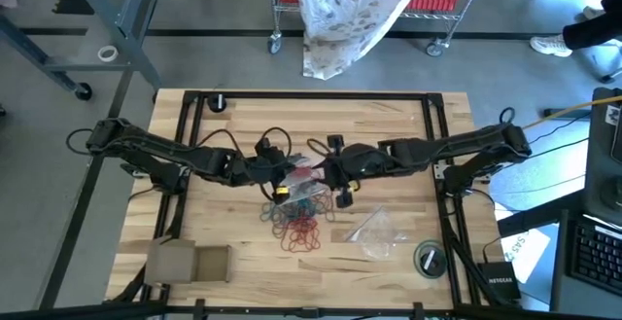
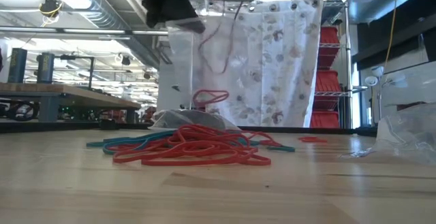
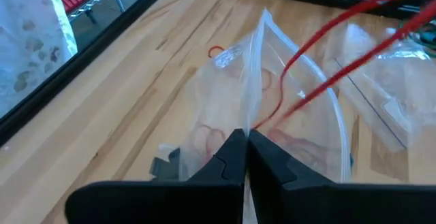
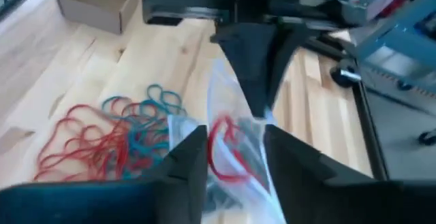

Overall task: Sort rubber bands
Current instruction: Put the red rubber band into the transparent zip lock bag

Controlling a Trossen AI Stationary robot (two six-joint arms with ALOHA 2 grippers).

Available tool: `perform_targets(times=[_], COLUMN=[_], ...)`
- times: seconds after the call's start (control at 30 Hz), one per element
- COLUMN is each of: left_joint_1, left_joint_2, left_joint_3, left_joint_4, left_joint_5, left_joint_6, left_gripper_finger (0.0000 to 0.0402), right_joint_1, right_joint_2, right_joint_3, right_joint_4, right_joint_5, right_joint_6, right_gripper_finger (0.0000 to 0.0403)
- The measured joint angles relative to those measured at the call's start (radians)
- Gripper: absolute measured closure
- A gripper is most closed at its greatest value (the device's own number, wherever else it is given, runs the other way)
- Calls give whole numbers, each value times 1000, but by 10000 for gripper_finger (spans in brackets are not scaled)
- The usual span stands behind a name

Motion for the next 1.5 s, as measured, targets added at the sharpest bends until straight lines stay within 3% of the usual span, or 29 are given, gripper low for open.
perform_targets(times=[0.13, 0.43, 0.57, 0.67, 0.83, 0.93, 1.13, 1.33, 1.5], left_joint_1=[0, -2, 1, -1, 6, 6, 6, 9, 11], left_joint_2=[0, 0, 0, 0, 1, 1, 1, 1, 4], left_joint_3=[0, 0, 0, 0, 0, 0, 0, 0, 0], left_joint_4=[-9, -20, -19, -16, -6, 25, 64, 56, 59], left_joint_5=[0, 4, 91, 93, 88, 88, 88, 62, 59], left_joint_6=[-13, -33, -43, -58, -76, -75, -63, -60, -60], left_gripper_finger=[401, 401, 401, 401, 401, 401, 401, 401, 401], right_joint_1=[-4, -46, -87, -97, -60, -42, -42, -41, -42], right_joint_2=[-47, -70, -84, -89, -85, -58, 6, 9, 9], right_joint_3=[21, -41, -127, -187, -279, -310, -314, -305, -248], right_joint_4=[-119, -257, -262, -204, 52, 185, 291, 437, 505], right_joint_5=[-9, 3, 3, -6, -184, -171, -134, -329, -329], right_joint_6=[75, 146, 177, 192, 260, 311, 335, 360, 356], right_gripper_finger=[239, 238, 237, 237, 237, 237, 237, 237, 237])
